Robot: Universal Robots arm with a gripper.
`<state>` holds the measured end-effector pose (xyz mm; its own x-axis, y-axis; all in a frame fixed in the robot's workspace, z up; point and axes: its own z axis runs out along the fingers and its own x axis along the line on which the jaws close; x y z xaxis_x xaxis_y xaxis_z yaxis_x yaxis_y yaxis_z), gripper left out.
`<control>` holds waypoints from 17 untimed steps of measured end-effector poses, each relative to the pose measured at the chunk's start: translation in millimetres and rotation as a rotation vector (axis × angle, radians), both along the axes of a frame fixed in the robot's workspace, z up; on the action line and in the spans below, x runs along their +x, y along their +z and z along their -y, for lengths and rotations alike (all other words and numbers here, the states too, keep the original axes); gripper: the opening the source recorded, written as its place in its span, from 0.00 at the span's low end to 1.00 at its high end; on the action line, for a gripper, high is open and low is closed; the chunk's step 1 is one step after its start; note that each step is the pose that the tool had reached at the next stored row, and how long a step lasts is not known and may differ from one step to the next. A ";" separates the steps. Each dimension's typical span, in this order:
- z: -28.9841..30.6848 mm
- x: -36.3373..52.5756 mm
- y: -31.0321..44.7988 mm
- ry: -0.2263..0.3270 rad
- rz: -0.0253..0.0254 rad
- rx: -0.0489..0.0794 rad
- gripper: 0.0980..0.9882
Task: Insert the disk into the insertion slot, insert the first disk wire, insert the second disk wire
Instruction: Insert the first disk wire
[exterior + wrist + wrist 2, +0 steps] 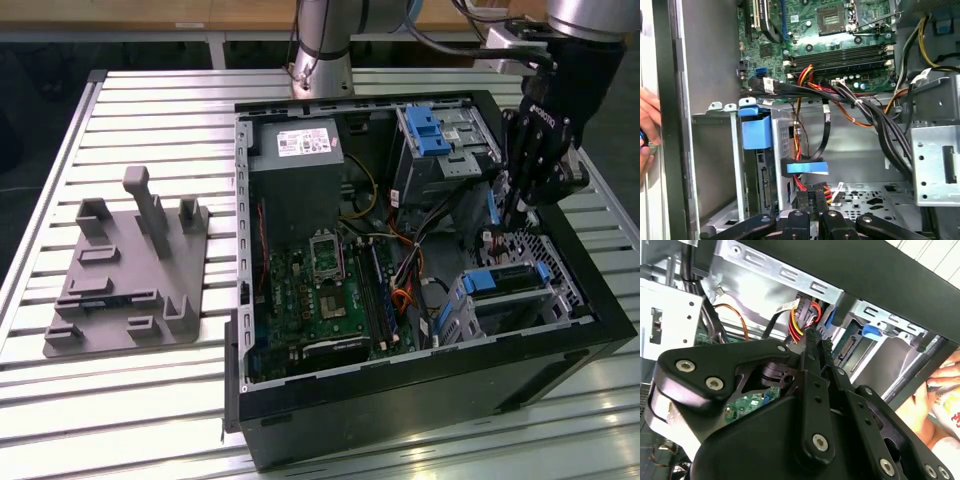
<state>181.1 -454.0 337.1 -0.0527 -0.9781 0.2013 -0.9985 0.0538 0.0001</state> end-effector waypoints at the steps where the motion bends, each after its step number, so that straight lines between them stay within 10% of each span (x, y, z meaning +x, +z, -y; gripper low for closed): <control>1: 2.6 0.0 0.0 0.000 0.0000 0.001 0.08; 17: 26.5 0.2 3.2 0.000 -0.0036 0.009 0.08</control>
